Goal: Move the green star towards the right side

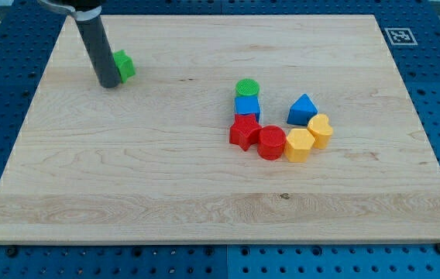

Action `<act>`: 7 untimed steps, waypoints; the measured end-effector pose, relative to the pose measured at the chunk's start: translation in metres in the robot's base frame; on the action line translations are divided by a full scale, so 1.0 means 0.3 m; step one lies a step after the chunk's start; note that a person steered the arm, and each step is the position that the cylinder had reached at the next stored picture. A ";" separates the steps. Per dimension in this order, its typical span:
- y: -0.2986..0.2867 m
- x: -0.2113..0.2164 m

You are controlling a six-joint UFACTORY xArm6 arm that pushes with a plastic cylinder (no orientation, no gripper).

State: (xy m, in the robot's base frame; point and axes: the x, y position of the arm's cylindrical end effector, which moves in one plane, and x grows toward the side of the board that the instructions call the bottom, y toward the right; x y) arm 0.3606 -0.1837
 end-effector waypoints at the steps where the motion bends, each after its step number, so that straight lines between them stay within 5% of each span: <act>1: 0.000 -0.026; 4: -0.116 0.036; 7: 0.061 -0.055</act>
State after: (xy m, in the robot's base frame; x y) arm 0.3442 -0.1653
